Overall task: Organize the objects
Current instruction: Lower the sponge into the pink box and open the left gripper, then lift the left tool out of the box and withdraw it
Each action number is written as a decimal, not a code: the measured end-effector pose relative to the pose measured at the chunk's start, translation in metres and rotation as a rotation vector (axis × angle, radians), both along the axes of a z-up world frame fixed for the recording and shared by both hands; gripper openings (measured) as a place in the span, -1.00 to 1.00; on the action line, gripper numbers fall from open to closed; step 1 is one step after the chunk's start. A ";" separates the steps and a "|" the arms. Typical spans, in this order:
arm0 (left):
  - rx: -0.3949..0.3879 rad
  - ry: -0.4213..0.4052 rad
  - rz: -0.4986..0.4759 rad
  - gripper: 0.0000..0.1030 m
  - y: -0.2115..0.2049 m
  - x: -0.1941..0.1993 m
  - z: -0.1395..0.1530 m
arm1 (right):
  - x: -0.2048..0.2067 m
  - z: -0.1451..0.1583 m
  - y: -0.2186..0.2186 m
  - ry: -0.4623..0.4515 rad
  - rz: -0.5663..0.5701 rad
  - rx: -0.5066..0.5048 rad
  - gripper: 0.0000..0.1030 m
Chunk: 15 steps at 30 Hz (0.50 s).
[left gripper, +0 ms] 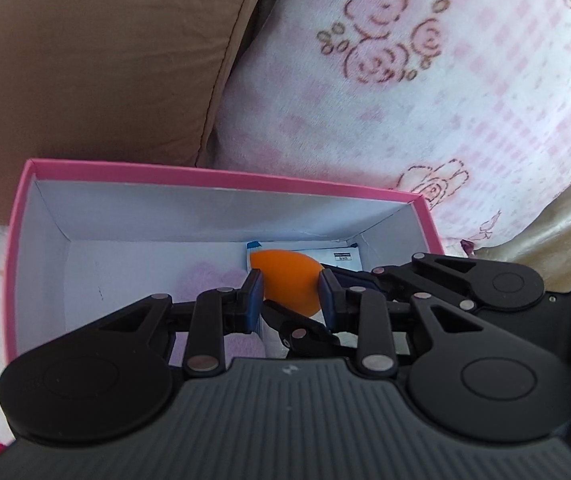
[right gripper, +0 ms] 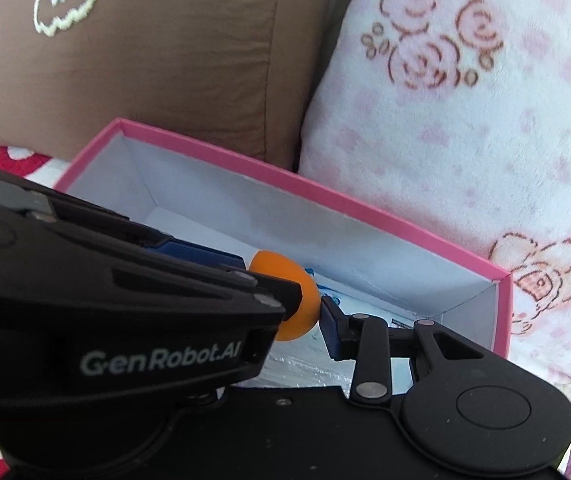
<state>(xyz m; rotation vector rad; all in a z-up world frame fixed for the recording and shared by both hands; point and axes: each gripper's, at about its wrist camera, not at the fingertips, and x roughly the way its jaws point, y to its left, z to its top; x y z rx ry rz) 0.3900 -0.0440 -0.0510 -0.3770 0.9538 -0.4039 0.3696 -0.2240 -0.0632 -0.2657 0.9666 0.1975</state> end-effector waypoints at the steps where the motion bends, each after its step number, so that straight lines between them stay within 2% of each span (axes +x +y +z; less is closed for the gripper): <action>1: 0.000 0.008 0.008 -0.44 0.000 0.001 -0.001 | 0.000 -0.002 0.000 0.001 0.003 -0.007 -0.15; 4: 0.025 -0.008 0.028 -0.45 0.003 -0.001 0.003 | -0.003 -0.003 -0.001 -0.018 -0.015 -0.034 0.09; 7: 0.061 -0.036 0.032 -0.45 0.007 -0.006 0.012 | -0.009 0.001 -0.009 -0.037 -0.044 -0.020 0.10; 15: 0.123 -0.033 0.042 -0.43 0.027 -0.030 0.027 | -0.040 0.024 -0.024 -0.083 -0.107 0.068 0.11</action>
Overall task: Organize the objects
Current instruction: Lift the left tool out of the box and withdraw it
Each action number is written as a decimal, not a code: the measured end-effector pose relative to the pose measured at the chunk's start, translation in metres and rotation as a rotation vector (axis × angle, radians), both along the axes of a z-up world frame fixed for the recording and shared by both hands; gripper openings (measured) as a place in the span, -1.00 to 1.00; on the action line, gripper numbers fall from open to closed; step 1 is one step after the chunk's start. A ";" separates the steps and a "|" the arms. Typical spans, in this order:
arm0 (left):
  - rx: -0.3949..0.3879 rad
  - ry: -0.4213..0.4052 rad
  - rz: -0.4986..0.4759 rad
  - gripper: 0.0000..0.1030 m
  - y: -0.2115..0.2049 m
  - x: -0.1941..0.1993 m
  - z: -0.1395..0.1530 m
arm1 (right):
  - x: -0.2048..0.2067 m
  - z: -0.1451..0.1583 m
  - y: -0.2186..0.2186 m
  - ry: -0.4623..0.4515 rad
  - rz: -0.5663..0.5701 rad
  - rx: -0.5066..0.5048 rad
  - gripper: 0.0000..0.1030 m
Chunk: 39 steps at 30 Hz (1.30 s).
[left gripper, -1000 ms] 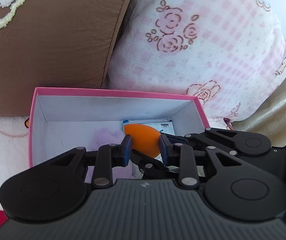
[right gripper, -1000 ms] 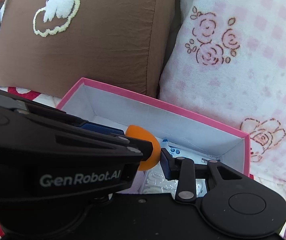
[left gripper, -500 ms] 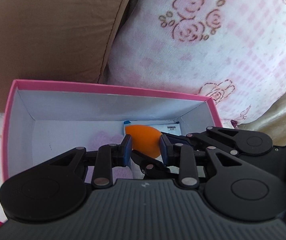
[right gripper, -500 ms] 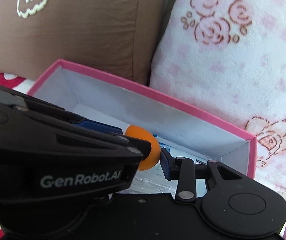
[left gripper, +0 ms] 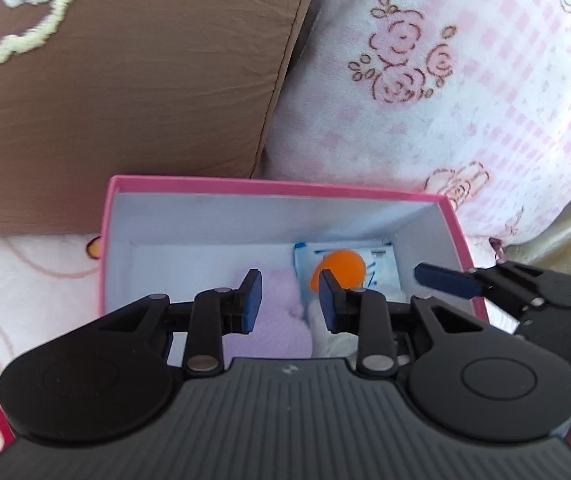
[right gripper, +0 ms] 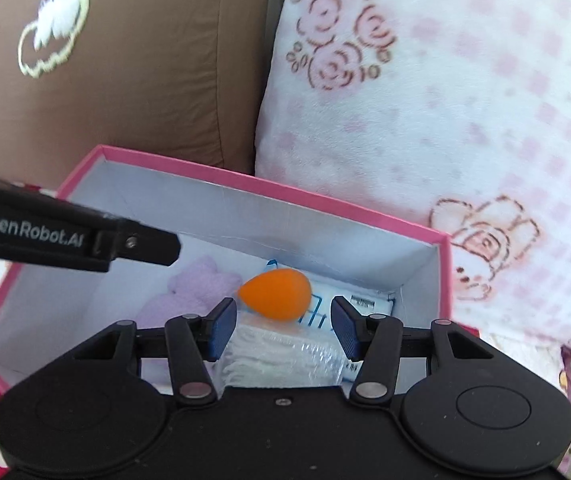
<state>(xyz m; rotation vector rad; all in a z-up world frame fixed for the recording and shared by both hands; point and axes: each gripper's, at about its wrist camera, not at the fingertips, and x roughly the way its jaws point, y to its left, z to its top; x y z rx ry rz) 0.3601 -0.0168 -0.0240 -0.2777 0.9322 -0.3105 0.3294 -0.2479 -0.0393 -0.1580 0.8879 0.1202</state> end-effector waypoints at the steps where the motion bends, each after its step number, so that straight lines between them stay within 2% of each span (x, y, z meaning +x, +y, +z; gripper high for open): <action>1: 0.013 0.003 -0.002 -0.43 0.001 -0.004 0.002 | -0.005 0.004 0.000 -0.009 0.001 0.007 0.11; 7: 0.076 -0.013 -0.035 -0.40 0.003 -0.035 0.020 | -0.027 0.028 -0.006 -0.038 -0.003 0.056 0.19; 15: 0.129 -0.035 -0.050 -0.38 0.010 -0.072 0.054 | -0.059 0.053 -0.005 -0.048 -0.023 0.055 0.21; 26: 0.176 0.021 -0.071 -0.32 0.025 -0.117 0.070 | -0.105 0.079 -0.012 -0.061 -0.079 0.109 0.27; 33: 0.150 0.013 -0.073 -0.25 0.032 -0.143 0.084 | -0.127 0.089 -0.009 -0.046 -0.092 0.135 0.29; 39: 0.161 0.004 -0.067 -0.20 0.042 -0.167 0.096 | -0.156 0.097 -0.001 -0.046 -0.076 0.127 0.36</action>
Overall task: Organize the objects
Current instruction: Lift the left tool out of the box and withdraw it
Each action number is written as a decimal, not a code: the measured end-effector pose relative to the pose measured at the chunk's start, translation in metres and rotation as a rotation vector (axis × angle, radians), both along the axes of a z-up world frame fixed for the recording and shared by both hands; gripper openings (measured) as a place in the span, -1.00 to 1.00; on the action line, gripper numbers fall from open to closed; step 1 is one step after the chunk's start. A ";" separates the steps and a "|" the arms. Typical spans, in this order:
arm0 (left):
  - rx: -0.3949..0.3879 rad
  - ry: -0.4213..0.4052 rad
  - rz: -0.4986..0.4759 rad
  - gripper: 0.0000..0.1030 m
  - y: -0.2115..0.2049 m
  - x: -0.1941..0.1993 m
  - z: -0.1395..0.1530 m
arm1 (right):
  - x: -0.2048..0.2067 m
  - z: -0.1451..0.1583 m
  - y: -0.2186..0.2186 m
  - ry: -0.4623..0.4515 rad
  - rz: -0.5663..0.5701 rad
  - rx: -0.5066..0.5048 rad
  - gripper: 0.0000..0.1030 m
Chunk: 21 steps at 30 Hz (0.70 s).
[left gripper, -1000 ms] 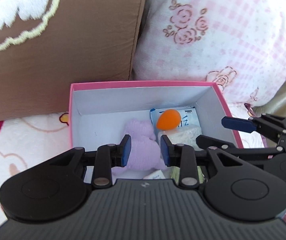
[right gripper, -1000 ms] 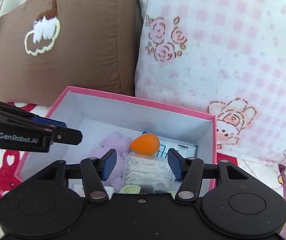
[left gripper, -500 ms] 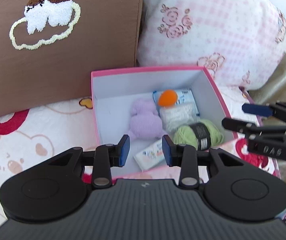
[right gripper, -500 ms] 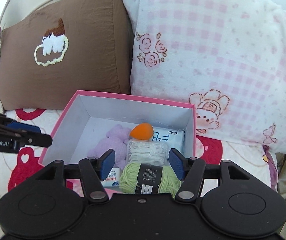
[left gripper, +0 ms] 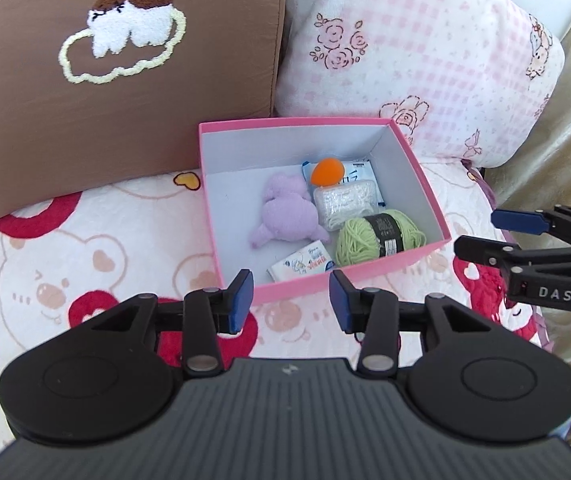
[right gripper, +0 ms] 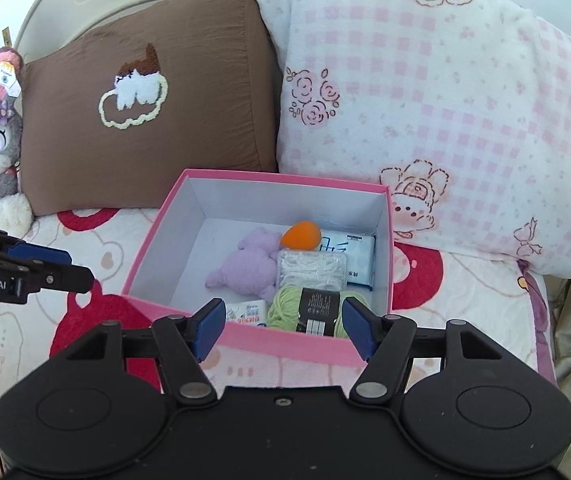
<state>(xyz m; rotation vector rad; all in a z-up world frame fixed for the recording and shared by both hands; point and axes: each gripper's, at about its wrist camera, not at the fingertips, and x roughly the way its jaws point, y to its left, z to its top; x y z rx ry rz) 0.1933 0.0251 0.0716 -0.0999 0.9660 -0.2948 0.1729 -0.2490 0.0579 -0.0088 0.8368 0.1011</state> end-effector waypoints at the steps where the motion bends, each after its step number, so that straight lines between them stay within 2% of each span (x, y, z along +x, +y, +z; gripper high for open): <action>1: 0.008 -0.001 0.000 -0.20 0.001 -0.005 0.002 | -0.005 0.002 0.001 -0.003 0.000 0.001 0.39; 10: 0.066 0.024 -0.030 -0.07 -0.001 -0.043 0.003 | -0.038 0.015 0.011 -0.029 -0.006 -0.023 0.50; 15: 0.044 0.066 -0.036 -0.03 -0.001 -0.057 -0.006 | -0.050 0.013 0.016 -0.014 0.000 -0.035 0.52; 21: 0.056 0.067 -0.021 0.03 -0.001 -0.068 -0.012 | -0.063 0.006 0.021 0.011 -0.005 -0.042 0.62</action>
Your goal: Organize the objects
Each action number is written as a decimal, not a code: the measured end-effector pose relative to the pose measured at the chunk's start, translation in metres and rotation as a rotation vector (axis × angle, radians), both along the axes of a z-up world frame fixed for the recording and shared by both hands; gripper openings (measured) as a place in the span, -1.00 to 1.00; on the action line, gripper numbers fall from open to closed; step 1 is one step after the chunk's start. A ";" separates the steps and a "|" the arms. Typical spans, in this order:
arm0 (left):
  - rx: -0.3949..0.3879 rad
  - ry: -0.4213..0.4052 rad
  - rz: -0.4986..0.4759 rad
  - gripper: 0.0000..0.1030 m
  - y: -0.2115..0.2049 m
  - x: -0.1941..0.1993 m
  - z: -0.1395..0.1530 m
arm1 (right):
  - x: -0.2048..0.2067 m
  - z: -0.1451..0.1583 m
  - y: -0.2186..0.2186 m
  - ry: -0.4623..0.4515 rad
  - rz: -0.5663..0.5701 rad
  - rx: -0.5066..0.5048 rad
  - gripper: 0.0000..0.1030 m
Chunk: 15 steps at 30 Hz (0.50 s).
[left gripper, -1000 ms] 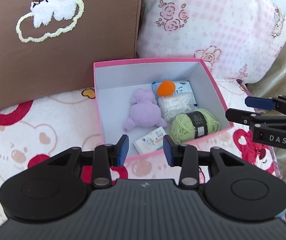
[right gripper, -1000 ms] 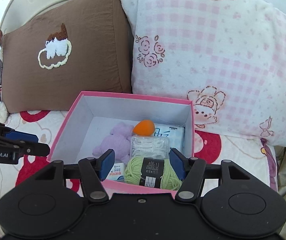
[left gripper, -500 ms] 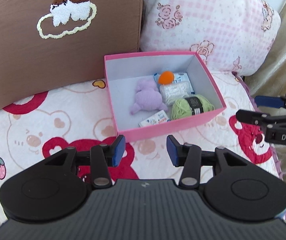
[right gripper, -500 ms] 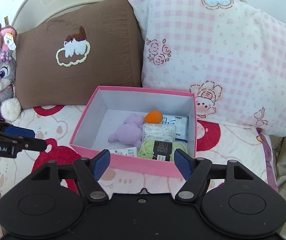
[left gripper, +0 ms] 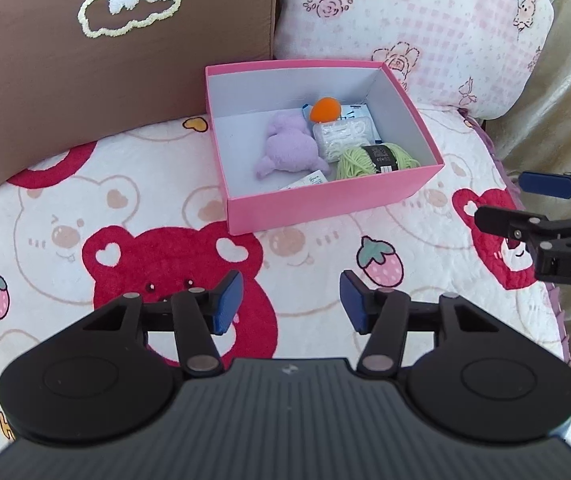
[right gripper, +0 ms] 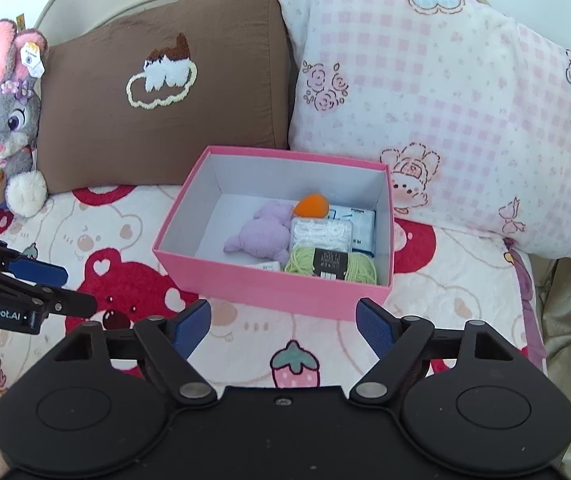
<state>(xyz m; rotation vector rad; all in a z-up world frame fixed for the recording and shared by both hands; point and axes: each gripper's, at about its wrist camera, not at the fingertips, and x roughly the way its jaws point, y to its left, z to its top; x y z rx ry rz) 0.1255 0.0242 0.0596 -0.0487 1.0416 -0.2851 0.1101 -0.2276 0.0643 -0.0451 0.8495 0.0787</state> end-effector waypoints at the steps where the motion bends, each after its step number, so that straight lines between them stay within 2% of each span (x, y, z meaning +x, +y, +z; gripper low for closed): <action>1: 0.001 0.004 -0.003 0.05 0.000 -0.001 -0.001 | -0.002 -0.002 0.002 0.004 -0.001 -0.014 0.64; 4: 0.039 -0.009 -0.016 0.09 -0.003 -0.008 -0.004 | -0.006 -0.011 0.008 0.028 -0.005 -0.052 0.67; 9: 0.062 -0.011 -0.033 0.26 -0.007 -0.019 -0.007 | -0.013 -0.020 0.007 0.066 -0.020 -0.018 0.82; 15: 0.056 0.002 -0.042 0.67 -0.014 -0.030 -0.014 | -0.017 -0.031 0.011 0.083 -0.088 -0.100 0.84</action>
